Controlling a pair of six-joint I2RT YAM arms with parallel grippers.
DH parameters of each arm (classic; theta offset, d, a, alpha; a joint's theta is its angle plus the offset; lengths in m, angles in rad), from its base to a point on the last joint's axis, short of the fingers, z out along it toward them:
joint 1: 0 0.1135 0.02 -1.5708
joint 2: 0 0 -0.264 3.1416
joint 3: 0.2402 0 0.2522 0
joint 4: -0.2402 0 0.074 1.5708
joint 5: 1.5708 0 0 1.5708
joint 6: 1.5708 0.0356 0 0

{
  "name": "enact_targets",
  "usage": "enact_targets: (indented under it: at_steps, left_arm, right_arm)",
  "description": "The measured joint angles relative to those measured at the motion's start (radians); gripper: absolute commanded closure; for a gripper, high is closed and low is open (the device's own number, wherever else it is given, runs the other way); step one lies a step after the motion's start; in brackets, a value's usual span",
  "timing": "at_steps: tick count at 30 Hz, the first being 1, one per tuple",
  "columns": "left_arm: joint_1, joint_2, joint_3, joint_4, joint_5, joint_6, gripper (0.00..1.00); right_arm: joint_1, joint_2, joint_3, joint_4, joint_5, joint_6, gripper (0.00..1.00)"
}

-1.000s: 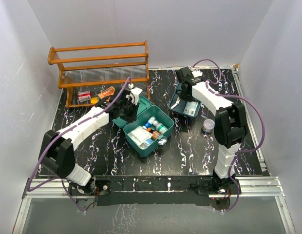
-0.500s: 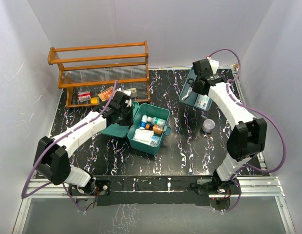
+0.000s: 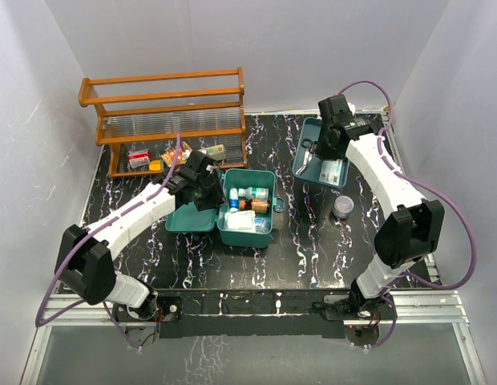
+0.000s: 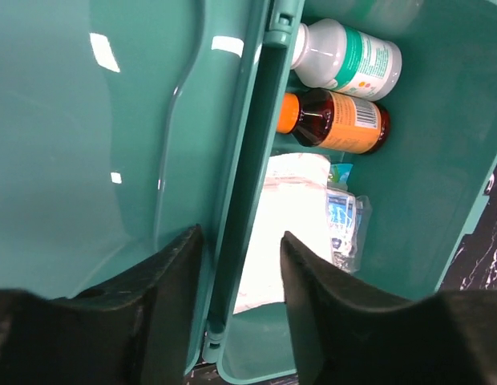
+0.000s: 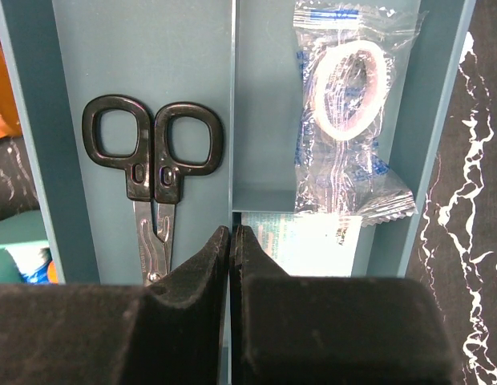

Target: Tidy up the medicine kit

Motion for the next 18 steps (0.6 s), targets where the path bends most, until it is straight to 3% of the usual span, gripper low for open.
enact_targets:
  at_steps: [4, 9, 18]
  left_arm:
    - [-0.001, -0.003, 0.005, 0.006, 0.003, -0.004, 0.4]
    - [-0.001, -0.061, 0.006, 0.011, -0.006, 0.043, 0.33]
    - [-0.001, -0.263, 0.048, -0.029, -0.145, 0.199, 0.29]
  right_arm:
    - [0.005, -0.005, 0.05, -0.053, -0.042, -0.018, 1.0]
    - [0.034, -0.027, 0.062, -0.091, -0.059, -0.023, 1.0]
    - [0.287, -0.017, 0.093, -0.122, -0.009, 0.043, 1.0]
